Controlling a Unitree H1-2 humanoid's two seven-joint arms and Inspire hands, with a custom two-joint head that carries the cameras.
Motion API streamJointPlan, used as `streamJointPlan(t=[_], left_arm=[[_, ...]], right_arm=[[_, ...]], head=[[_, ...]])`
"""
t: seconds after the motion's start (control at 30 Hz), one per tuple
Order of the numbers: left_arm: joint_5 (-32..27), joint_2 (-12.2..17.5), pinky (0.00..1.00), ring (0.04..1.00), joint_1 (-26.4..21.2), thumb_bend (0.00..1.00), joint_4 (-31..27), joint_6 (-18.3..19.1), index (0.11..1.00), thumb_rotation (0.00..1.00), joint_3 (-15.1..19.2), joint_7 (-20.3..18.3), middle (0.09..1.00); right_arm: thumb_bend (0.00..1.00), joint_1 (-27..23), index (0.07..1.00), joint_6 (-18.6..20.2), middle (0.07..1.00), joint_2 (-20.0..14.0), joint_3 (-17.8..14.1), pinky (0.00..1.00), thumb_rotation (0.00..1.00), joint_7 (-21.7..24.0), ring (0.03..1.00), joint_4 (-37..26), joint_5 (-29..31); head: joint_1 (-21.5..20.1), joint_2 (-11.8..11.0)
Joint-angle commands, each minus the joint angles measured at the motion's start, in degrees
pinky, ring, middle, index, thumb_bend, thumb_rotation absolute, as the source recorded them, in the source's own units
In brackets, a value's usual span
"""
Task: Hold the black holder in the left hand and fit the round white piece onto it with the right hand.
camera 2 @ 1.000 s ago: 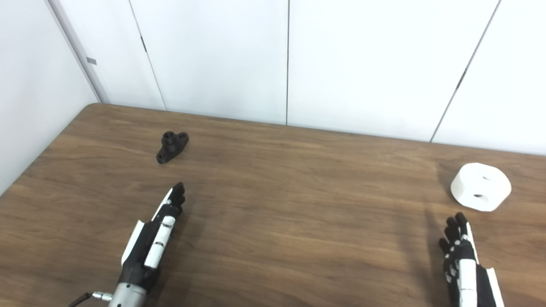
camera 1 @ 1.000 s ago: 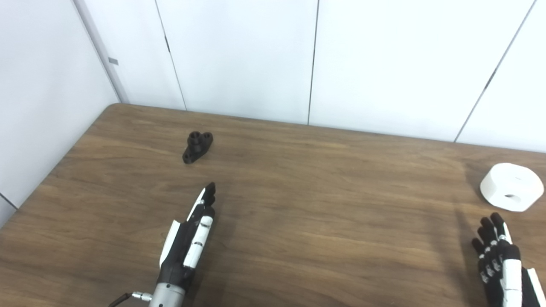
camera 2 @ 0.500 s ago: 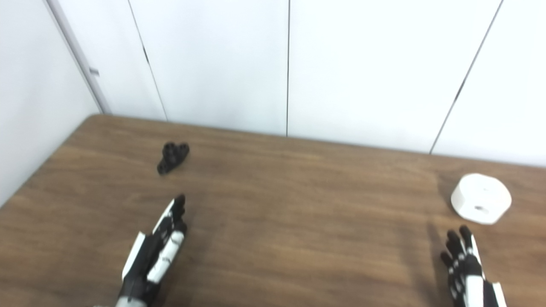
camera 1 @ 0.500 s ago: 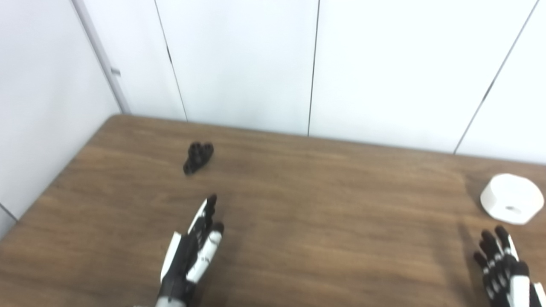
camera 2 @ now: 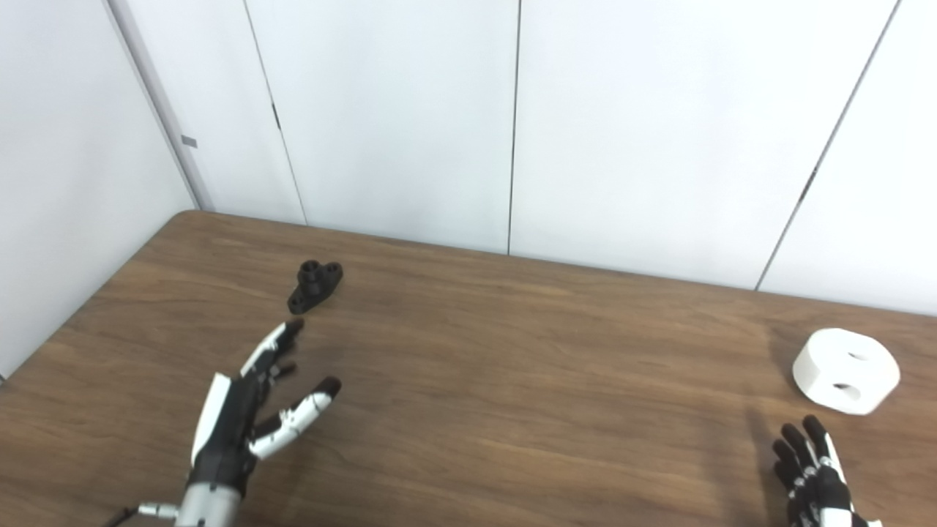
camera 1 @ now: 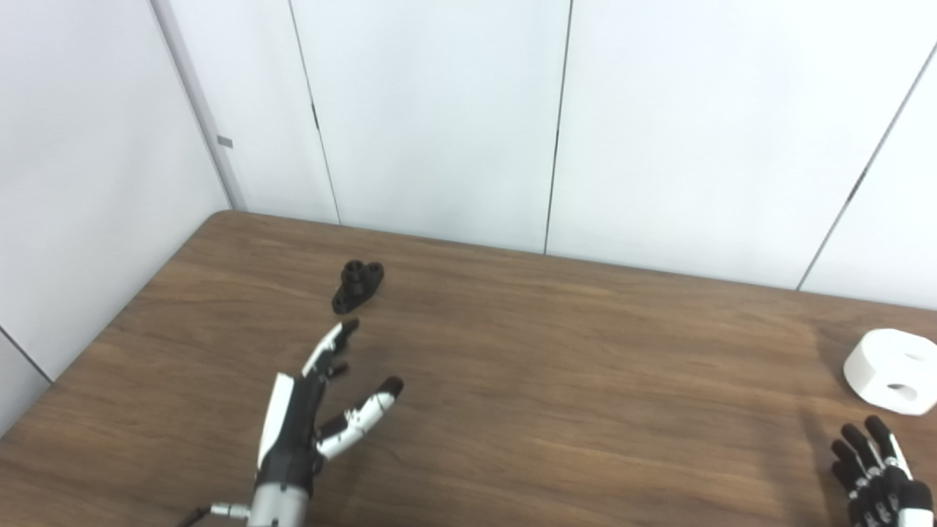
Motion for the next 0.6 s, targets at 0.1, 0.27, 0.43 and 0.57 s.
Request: streamJointPlan(t=[0.1, 0.27, 0.43, 0.57], left_arm=[[5.16, 3.30, 0.86, 0.921, -5.36, 0.88, -0.39, 0.89, 0.890, 0.35, 3.23, 1.26, 0.927], [7.48, 5.61, 0.91, 0.930, -8.61, 0.85, 0.81, 2.88, 0.863, 0.36, 5.02, 0.78, 0.922], [10.17, 8.55, 0.90, 0.930, -11.31, 0.87, 3.03, 4.27, 0.862, 0.37, 5.40, 0.42, 0.924], [12.11, 11.42, 0.94, 0.950, -13.48, 0.85, 6.23, 3.11, 0.860, 0.37, 5.11, 0.52, 0.926]], right_arm=[[0.69, 1.77, 0.957, 0.53, 0.942, -0.87, -0.30, 1.00, 1.00, 0.24, 0.950, 1.02, 0.64], [0.72, 1.91, 0.950, 0.38, 0.933, -0.93, -0.26, 0.98, 0.99, 0.25, 0.938, 1.02, 0.45], [0.71, 1.94, 0.941, 0.36, 0.927, -0.77, -0.21, 0.98, 0.99, 0.23, 0.926, 0.69, 0.51], [0.74, 1.97, 0.943, 0.40, 0.930, -0.91, -0.21, 0.97, 0.99, 0.47, 0.926, 0.91, 0.74]], head=[[-0.26, -0.11], [-0.48, -0.22], [-0.48, -0.22], [-0.48, -0.22]])
